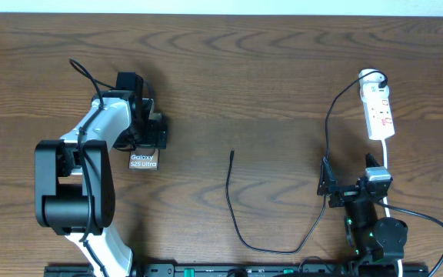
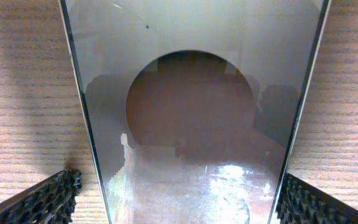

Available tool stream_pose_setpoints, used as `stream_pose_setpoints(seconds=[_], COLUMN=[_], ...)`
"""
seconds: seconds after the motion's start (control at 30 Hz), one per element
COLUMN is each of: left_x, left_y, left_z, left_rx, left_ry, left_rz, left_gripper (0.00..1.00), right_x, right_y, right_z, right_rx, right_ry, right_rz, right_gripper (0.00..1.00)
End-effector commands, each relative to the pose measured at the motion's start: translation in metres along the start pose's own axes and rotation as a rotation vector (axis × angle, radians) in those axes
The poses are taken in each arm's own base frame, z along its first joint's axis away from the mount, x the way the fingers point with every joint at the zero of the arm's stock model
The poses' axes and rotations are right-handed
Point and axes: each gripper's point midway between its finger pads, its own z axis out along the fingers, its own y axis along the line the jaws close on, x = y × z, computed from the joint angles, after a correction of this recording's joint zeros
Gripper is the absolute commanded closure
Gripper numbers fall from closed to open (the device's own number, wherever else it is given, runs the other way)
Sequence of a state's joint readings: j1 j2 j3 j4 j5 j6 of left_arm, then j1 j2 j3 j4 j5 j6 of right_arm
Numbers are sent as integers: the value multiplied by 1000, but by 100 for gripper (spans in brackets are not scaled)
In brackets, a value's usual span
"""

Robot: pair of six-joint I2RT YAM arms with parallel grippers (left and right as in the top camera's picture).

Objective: Plug charger to phone and switch on socket
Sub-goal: 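Close the left gripper on the phone's sides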

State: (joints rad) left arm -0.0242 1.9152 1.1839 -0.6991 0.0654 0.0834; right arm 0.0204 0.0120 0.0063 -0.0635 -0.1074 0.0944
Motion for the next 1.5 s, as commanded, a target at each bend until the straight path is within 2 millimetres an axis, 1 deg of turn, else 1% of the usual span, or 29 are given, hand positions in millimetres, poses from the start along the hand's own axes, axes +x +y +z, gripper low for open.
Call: stream_pose_setpoints(seconds=[0.0,0.4,0.57,0.73,1.13,1.47], left_x=[1,-2,7,17,16,20], left_y=[0,-1,-6,-5,-5,-6], left_z=[1,3,9,16,16,16], left_rx=[5,6,33,33,33,34], left_ry=[1,-15,3,23,20,37], left_rz=[14,30,47,46,46,29], left_gripper=[1,1,1,1,1,1], right_x=[0,0,0,0,0,0], right_y=[1,1,1,1,1,1], right_z=[0,0,0,0,0,0], right_rx=[-2,-2,-1,-2,-1,-1], right_ry=[0,0,0,0,0,0], right_rz=[-14,-14,-14,-14,-14,-14], right_gripper=[1,1,1,1,1,1])
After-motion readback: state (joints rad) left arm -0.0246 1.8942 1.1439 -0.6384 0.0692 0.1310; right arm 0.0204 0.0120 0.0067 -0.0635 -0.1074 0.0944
